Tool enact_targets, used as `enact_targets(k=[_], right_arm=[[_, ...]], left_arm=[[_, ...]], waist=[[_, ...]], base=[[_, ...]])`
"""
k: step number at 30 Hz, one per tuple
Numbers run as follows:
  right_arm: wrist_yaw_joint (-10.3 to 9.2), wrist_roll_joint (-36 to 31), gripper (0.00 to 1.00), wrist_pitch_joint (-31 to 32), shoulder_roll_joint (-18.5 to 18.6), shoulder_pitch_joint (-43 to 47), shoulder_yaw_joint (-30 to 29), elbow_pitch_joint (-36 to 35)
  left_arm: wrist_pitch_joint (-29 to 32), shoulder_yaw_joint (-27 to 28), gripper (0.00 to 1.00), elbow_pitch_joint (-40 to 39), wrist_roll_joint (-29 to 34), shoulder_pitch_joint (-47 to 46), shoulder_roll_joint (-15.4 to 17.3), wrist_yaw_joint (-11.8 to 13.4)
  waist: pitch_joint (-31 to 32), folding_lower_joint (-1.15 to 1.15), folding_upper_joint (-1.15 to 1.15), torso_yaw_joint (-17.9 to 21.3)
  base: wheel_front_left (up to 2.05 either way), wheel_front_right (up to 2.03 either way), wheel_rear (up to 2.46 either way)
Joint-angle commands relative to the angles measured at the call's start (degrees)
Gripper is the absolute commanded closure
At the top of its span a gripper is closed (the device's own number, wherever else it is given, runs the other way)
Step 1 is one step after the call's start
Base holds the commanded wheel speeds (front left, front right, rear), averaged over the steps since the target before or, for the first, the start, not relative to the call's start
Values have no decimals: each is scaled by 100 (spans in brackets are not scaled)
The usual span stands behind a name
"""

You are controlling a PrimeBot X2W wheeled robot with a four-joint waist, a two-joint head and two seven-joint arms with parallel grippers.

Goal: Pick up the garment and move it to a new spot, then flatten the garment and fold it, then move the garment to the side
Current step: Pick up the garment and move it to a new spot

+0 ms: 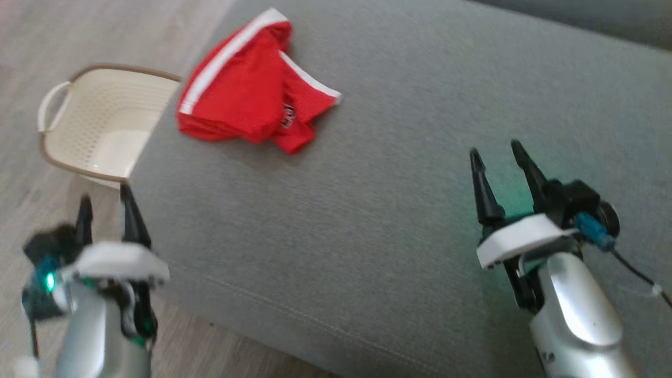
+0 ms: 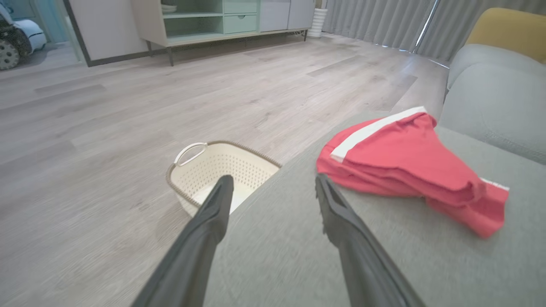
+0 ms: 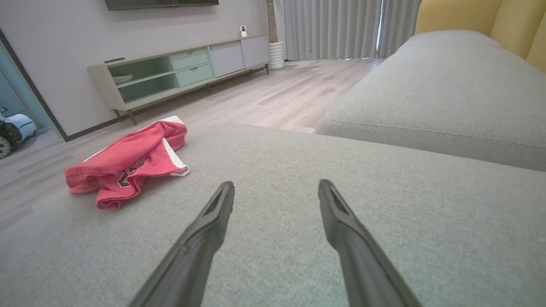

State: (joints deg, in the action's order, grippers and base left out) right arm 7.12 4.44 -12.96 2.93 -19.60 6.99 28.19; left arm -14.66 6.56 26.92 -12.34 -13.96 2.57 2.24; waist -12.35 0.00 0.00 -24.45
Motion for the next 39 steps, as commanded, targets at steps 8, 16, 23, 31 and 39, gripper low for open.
enact_targets(k=[8, 16, 23, 31, 39], right_arm=[[36, -178, 0, 291, -5, -403, 403, -983], [36, -264, 0, 497, -5, -506, 500, -1533], [36, -280, 0, 555, -5, -594, 475, -1722], [36, -187, 0, 478, -5, -597, 398, -1692], [36, 37, 0, 242, -5, -523, 273, -1425]], left_arm=[[-34, 359, 0, 1157, -232, -1548, 543, -692], [-25, 355, 0, 2555, -304, -2666, 1094, -884], [372, 156, 0, 3661, -264, -3306, 1403, -922], [360, -19, 100, 4109, -259, -3544, 1496, -949], [17, -487, 100, 3664, -194, -3805, 1469, -969]], waist=[[-954, 0, 0, 922], [-1372, 0, 0, 1388], [-1583, 0, 0, 1641], [-1531, 0, 0, 1773], [-1155, 0, 0, 1902]], base=[[0, 0, 0], [0, 0, 0], [0, 0, 0], [0, 0, 0], [0, 0, 0]])
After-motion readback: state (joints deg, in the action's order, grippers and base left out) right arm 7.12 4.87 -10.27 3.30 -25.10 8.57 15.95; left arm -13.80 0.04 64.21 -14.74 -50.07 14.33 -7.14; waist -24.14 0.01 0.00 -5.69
